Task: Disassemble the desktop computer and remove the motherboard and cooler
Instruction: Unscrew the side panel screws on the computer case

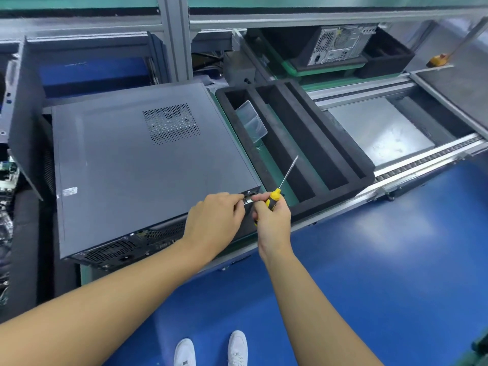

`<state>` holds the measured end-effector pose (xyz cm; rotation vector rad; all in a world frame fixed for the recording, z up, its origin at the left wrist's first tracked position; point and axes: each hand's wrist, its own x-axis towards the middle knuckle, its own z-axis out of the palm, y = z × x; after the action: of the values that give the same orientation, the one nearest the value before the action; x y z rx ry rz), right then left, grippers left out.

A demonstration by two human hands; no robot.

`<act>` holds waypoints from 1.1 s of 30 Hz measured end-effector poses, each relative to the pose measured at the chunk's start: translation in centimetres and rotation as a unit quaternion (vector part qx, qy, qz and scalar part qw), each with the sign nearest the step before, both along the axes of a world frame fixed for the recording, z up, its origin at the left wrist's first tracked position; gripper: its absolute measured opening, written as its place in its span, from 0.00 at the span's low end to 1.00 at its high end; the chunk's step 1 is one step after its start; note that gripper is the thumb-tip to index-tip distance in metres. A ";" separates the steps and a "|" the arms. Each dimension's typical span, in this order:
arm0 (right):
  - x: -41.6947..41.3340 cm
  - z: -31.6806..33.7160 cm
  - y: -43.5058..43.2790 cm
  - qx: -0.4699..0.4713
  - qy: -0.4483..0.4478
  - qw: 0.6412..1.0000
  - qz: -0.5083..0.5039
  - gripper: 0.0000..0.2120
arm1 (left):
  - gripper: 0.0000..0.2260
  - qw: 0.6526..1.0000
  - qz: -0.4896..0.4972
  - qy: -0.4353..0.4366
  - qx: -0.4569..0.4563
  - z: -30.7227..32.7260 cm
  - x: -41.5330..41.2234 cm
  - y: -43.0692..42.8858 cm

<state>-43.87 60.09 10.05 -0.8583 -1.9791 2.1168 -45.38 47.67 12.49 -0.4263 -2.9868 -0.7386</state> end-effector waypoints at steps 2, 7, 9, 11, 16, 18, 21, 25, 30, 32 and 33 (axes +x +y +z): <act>0.4 0.2 0.4 0.022 -0.001 1.000 0.017 0.05 | 0.13 0.993 0.019 -0.049 0.104 -0.3 0.4 0.2; 2.4 0.1 2.2 0.014 -0.003 0.999 0.049 0.11 | 0.13 0.933 0.070 -0.152 0.319 -1.8 1.3 1.5; 3.3 -0.3 2.8 0.016 -0.020 0.998 0.062 0.11 | 0.13 0.898 0.096 -0.179 0.390 -1.9 1.3 2.2; 4.0 -0.5 3.2 0.022 -0.031 0.997 0.074 0.11 | 0.12 0.876 0.119 -0.186 0.429 -1.9 1.3 2.6; 4.8 -0.8 3.2 0.037 -0.041 0.993 0.105 0.09 | 0.13 0.912 0.118 -0.141 0.367 -2.5 1.4 2.6; 4.9 -0.8 3.2 0.038 -0.040 0.992 0.112 0.09 | 0.14 0.928 0.102 -0.113 0.339 -2.8 1.7 2.6; 5.0 -0.6 3.1 0.043 -0.035 0.991 0.119 0.09 | 0.13 0.922 0.110 -0.121 0.350 -3.1 1.6 2.5; 5.2 -0.6 3.2 0.065 -0.038 0.988 0.131 0.09 | 0.13 0.905 0.117 -0.150 0.380 -3.0 1.3 2.4; 6.3 -1.0 3.6 0.102 -0.063 0.979 0.165 0.12 | 0.12 0.894 0.118 -0.168 0.399 -2.3 1.0 2.5; 7.0 -1.0 4.0 0.123 -0.083 0.971 0.188 0.12 | 0.12 0.893 0.117 -0.167 0.401 -2.2 0.9 2.5; 7.2 -1.0 4.2 0.140 -0.090 0.965 0.204 0.11 | 0.12 0.895 0.115 -0.165 0.399 -2.3 0.9 2.5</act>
<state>-36.72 64.25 9.03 -0.6549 -2.6670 1.9180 -44.53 50.19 10.19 0.1117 -2.5636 -2.0164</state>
